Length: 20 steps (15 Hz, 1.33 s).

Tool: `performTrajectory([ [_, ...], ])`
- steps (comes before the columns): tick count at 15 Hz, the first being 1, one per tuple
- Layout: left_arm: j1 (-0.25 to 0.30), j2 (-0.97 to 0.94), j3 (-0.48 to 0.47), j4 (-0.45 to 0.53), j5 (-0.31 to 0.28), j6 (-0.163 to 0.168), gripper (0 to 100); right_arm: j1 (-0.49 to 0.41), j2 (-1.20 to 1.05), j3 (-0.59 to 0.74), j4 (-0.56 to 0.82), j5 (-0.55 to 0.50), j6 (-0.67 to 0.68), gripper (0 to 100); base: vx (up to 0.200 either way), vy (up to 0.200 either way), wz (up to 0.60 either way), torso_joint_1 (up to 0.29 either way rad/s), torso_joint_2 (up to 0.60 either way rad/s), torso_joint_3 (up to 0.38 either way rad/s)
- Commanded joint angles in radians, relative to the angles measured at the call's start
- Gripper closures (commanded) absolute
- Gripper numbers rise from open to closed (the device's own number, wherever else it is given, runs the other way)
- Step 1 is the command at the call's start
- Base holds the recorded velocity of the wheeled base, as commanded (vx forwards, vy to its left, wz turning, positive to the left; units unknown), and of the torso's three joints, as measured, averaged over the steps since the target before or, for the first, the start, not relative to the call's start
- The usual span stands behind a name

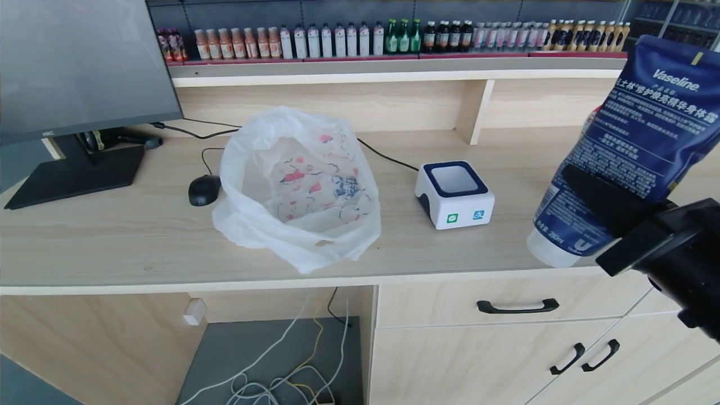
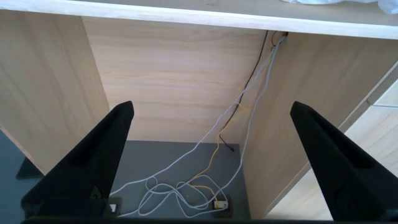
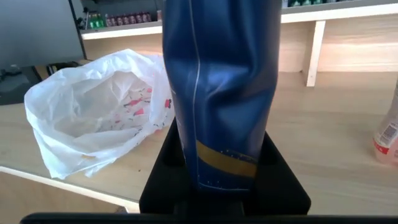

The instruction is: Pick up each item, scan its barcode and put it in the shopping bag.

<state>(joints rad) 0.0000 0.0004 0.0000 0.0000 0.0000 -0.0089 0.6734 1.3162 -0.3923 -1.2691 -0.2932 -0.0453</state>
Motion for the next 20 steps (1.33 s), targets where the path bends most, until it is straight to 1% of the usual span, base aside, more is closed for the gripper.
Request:
performTrajectory([
  [1,0.0,0.0,0.0,0.0,0.0,0.001,0,-0.009,0.071,-0.057,-0.003,-0.009,-0.028,100,0.0,0.2,0.0,-0.007,0.0,0.002],
  [3,0.0,0.0,0.0,0.0,0.0,0.006,0,-0.046,0.084,-0.095,-0.001,-0.011,-0.09,100,0.0,0.0,0.0,0.0,0.0,0.0],
  [6,0.0,0.0,0.0,0.0,0.0,0.004,0,-0.097,0.087,-0.105,-0.001,-0.006,-0.134,100,0.0,0.0,0.0,0.0,0.0,0.0],
  [9,0.0,0.0,0.0,0.0,0.0,0.006,0,-0.1,0.115,-0.137,-0.003,-0.001,-0.188,100,0.0,0.0,0.0,0.0,0.0,0.0],
  [12,0.0,0.0,0.0,0.0,0.0,0.006,0,-0.104,0.183,-0.215,-0.016,0.022,-0.254,100,0.0,0.0,0.0,0.0,0.0,0.0],
  [13,0.0,0.0,0.0,0.0,0.0,0.004,0,-0.138,0.225,-0.252,-0.036,0.103,-0.324,100,0.0,0.0,0.0,0.0,0.0,0.0],
  [15,0.0,0.0,0.0,0.0,0.0,0.006,0,-0.202,0.291,-0.278,-0.115,0.27,-0.446,100,0.0,0.0,0.0,0.0,0.0,0.0],
  [17,-0.002,0.0,0.0,0.0,0.0,0.004,0,-0.222,0.35,-0.281,-0.187,0.381,-0.51,100,0.0,0.0,0.0,0.0,0.0,0.0],
  [19,0.0,0.0,0.0,0.0,0.0,0.004,0,-0.265,0.393,-0.299,-0.193,0.563,-0.614,100,0.0,0.0,0.0,0.0,0.0,0.0],
  [20,-0.002,0.0,0.0,0.0,0.0,0.006,0,-0.318,0.403,-0.309,-0.193,0.68,-0.68,100,0.0,0.0,0.0,0.0,0.0,0.0],
])
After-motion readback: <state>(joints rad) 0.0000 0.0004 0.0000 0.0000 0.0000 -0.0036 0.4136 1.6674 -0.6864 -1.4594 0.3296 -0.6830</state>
